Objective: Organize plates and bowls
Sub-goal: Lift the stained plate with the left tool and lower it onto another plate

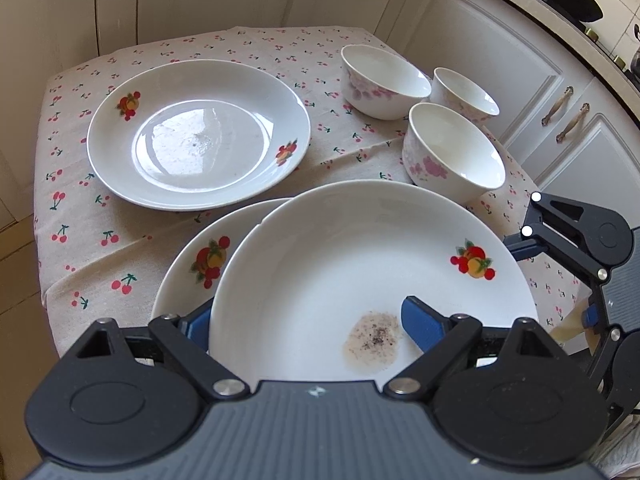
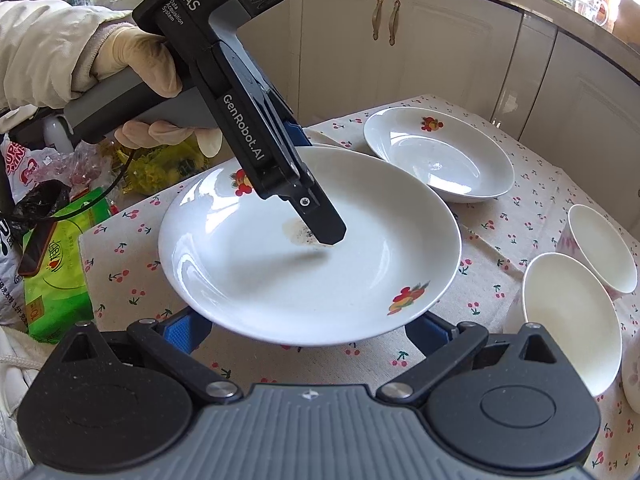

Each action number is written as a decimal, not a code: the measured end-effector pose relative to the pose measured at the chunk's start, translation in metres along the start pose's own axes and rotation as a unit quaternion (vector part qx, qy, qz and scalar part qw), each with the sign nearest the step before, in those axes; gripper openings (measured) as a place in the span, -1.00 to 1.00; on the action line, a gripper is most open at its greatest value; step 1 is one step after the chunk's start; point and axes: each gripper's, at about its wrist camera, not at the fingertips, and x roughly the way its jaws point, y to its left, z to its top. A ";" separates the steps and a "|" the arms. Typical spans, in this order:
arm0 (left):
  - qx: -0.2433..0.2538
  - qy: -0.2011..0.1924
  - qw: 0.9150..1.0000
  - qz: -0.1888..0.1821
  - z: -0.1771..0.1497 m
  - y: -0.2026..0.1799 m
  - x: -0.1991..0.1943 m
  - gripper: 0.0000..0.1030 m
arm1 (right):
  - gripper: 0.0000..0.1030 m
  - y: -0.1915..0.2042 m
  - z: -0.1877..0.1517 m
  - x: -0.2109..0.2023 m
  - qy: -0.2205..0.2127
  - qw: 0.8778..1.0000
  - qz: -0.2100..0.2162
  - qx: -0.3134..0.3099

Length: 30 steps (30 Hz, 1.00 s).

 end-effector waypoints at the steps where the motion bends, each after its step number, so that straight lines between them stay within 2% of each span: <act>1: 0.001 0.001 1.000 0.003 0.001 0.000 0.001 0.79 | 1.00 0.000 0.000 0.000 0.000 1.000 0.000 0.002; 15: 0.013 0.023 0.999 0.026 0.007 0.001 0.008 0.79 | 1.00 0.007 0.005 0.003 0.006 1.000 -0.013 0.017; 30: 0.013 0.020 0.998 0.058 0.004 -0.003 -0.001 0.79 | 1.00 0.014 0.002 -0.009 -0.019 0.999 -0.022 0.024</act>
